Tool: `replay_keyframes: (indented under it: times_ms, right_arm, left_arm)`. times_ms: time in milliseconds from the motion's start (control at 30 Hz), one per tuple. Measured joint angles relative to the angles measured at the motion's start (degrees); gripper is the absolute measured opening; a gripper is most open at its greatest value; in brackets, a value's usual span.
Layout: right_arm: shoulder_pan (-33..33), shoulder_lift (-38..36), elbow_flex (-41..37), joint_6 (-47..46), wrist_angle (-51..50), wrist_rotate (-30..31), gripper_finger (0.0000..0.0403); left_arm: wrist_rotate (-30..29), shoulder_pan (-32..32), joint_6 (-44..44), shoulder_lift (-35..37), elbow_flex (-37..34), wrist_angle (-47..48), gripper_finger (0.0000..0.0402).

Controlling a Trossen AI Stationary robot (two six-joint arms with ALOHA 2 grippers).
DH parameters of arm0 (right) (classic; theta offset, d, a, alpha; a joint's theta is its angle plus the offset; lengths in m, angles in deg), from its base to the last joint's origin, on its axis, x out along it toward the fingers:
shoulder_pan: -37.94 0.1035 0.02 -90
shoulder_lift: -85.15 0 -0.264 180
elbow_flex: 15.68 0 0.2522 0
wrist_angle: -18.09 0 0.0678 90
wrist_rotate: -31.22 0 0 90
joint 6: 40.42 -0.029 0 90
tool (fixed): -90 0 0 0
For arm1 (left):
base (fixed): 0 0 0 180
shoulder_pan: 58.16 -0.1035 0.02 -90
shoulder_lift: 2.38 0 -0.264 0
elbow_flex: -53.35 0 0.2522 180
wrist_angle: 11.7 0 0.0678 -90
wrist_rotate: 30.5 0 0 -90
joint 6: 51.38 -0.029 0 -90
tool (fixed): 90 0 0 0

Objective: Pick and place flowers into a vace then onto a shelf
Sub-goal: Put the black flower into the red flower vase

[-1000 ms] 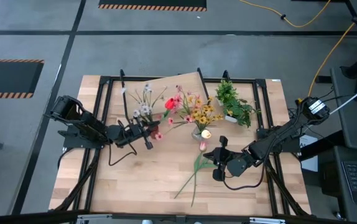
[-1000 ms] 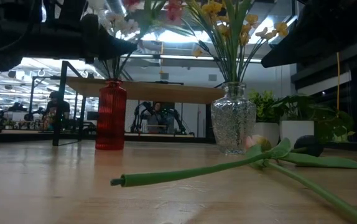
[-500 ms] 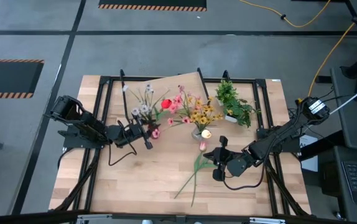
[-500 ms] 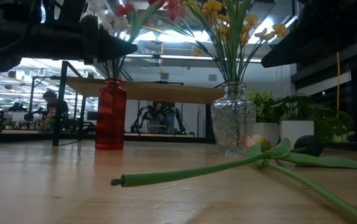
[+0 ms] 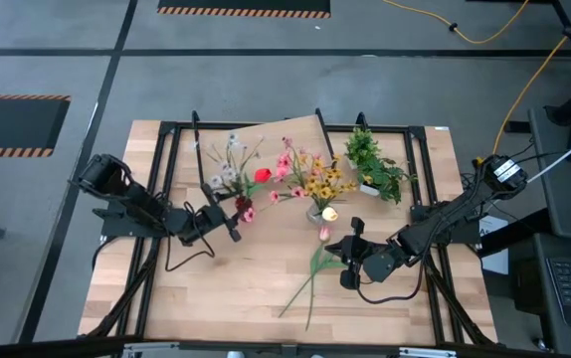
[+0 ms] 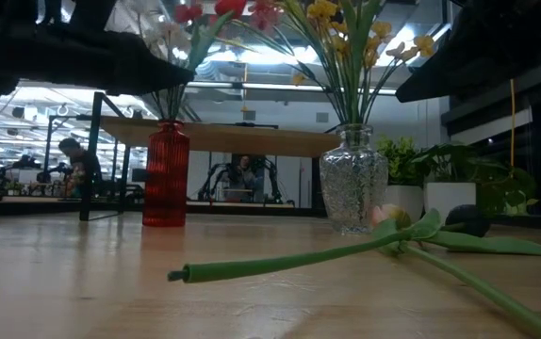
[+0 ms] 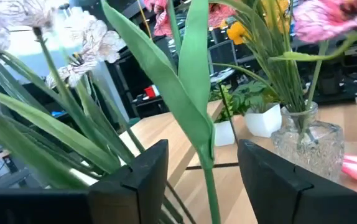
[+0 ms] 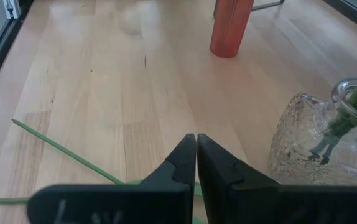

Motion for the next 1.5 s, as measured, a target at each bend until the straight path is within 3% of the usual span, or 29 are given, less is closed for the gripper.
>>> replay_keyframes:
  times_ms: [233, 500, 900, 1167, 1400, 1500]
  right_arm:
    - [0.0, 0.0, 0.0, 0.0, 0.0, 0.0, 0.0020]
    - [0.0, 0.0, 0.0, 0.0, 0.0, 0.0, 0.0020]
    - [0.0, 0.0, 0.0, -0.3, 1.6, -3.0, 0.0020]
    - [0.1, 0.0, 0.4, -1.3, 7.7, -6.6, 0.0017]
    - [3.2, 0.0, 4.7, -4.5, 5.4, -7.5, 0.0005]
    - [4.9, 0.6, 5.9, -4.5, 5.0, -5.1, 0.0002]
  left_arm:
    - [-2.1, 3.3, -2.9, 0.3, 1.2, -0.3, 0.0189]
    - [-8.3, 8.9, -13.1, 2.4, 5.3, -0.4, 0.0189]
    - [-19.0, 24.9, -18.3, 2.9, 12.3, 4.3, 0.0169]
    - [-19.0, 32.8, -8.0, 2.9, 19.0, 26.5, 0.0129]
    - [-19.0, 36.1, 7.1, 2.9, 19.7, 35.0, 0.0086]
    - [-17.6, 36.5, 13.6, 2.9, 19.7, 40.7, 0.0066]
